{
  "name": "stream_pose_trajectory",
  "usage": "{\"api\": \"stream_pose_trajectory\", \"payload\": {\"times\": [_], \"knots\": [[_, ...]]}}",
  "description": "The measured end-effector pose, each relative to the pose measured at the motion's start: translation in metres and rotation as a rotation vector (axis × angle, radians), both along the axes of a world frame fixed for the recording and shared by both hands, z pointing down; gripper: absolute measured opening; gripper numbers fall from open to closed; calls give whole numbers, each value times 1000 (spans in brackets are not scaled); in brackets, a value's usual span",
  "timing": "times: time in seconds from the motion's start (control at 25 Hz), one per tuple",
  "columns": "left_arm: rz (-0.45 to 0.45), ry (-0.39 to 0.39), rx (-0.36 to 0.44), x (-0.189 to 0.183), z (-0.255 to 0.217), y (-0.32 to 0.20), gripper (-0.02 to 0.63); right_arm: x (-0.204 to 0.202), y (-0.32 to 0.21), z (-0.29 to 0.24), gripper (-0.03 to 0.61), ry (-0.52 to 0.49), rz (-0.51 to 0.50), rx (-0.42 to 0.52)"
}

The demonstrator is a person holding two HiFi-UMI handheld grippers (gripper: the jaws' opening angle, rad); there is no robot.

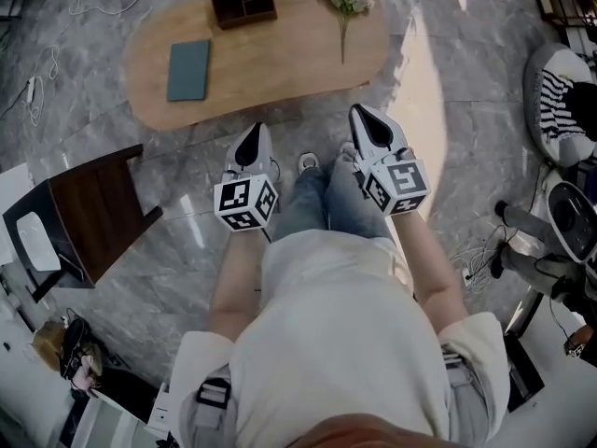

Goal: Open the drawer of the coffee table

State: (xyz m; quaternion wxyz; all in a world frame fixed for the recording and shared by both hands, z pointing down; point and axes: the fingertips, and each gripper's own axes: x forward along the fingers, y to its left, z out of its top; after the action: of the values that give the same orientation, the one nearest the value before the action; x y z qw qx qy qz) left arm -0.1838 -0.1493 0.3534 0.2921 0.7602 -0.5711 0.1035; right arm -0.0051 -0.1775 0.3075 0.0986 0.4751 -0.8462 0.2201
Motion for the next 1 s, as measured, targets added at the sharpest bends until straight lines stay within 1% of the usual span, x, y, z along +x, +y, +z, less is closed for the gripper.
{"api": "stream_pose_trajectory", "payload": {"times": [0.08, 0.24, 0.4, 0.72, 0.84, 0.88, 0.96, 1.0], "knots": [[-1, -2, -18, -2, 18, -2, 2, 7, -6, 18, 2, 7, 7, -19], [-39, -10, -57, -13, 58, -5, 2, 16, -15, 58, 3, 48, 0, -62], [-46, -11, -114, -16, 108, -7, 2, 28, -24, 101, 3, 92, -8, -99], [-83, -18, -219, -25, 211, -6, 5, 62, -32, 195, 15, 153, 25, -187], [-89, -33, -249, -29, 247, -8, 51, 73, -33, 233, 29, 159, 36, -229], [-84, -39, -258, -29, 259, -9, 68, 77, -34, 247, 37, 161, 41, -242], [-68, -51, -280, -30, 286, -12, 80, 85, -36, 273, 49, 165, 61, -268], [-59, -56, -291, -30, 299, -13, 103, 89, -37, 287, 60, 165, 72, -282]]}}
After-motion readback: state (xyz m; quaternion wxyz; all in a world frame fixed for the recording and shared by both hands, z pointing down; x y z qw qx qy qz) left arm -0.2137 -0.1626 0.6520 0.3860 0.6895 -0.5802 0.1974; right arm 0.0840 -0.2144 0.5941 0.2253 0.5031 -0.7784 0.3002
